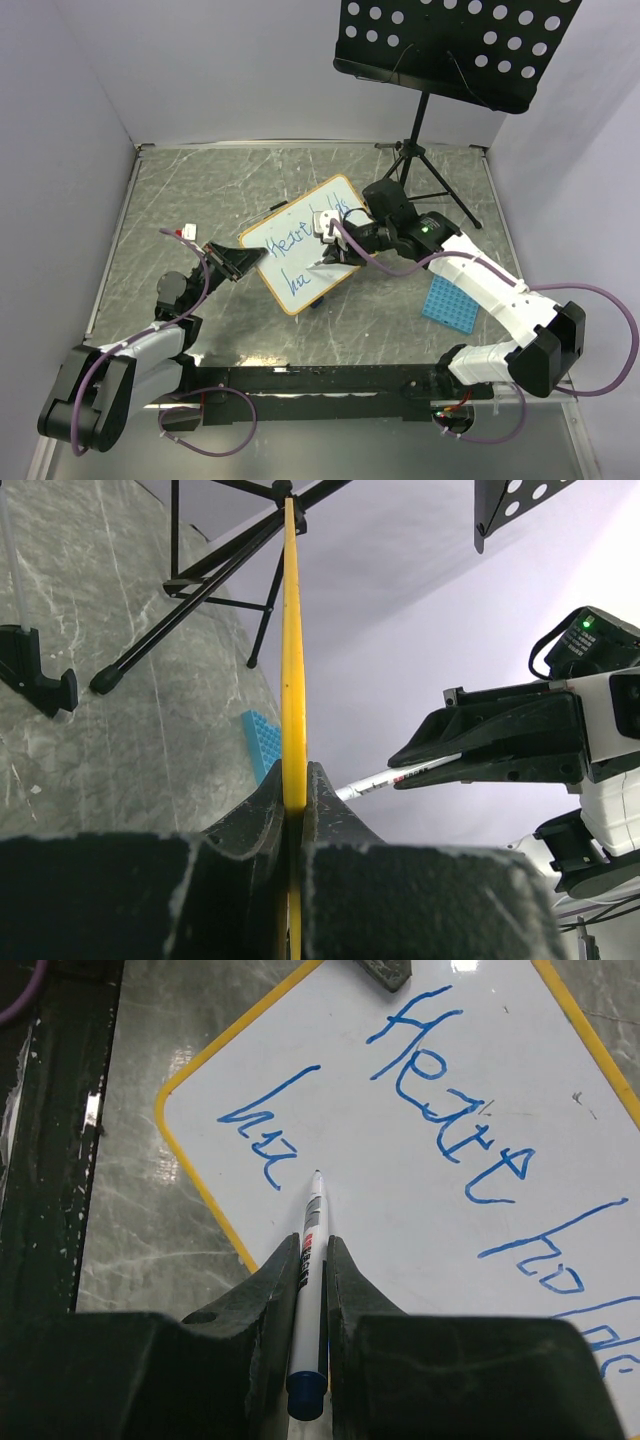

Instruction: Write a sentence on the whiteboard

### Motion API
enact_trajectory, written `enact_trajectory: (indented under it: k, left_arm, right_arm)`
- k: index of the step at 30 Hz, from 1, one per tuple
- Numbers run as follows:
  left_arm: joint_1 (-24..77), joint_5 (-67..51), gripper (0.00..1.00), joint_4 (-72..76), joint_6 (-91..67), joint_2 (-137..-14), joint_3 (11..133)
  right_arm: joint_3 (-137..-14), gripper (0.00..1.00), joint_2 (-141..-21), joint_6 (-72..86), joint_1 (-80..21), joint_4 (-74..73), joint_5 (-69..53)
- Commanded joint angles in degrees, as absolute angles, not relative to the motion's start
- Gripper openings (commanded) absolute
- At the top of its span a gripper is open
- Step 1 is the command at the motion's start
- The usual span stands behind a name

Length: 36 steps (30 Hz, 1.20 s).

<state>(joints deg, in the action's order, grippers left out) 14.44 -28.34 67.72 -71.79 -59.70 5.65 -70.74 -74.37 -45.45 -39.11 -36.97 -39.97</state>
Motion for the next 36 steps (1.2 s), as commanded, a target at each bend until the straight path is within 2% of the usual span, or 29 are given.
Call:
enact_trajectory:
  k: [1,36]
  left_arm:
    - [14.50,-28.56,0.01,73.92,-74.00,-57.48,9.05]
    - [14.50,-27.51,0.01,74.71,-74.18,-58.62,9.40]
  right_arm:
    - [-70.93,0.00,-72.42,-49.57,-40.25,-38.06,-39.90]
    - [-66.27,0.00,-71.02,-52.39,-42.63,-44.74,-39.29]
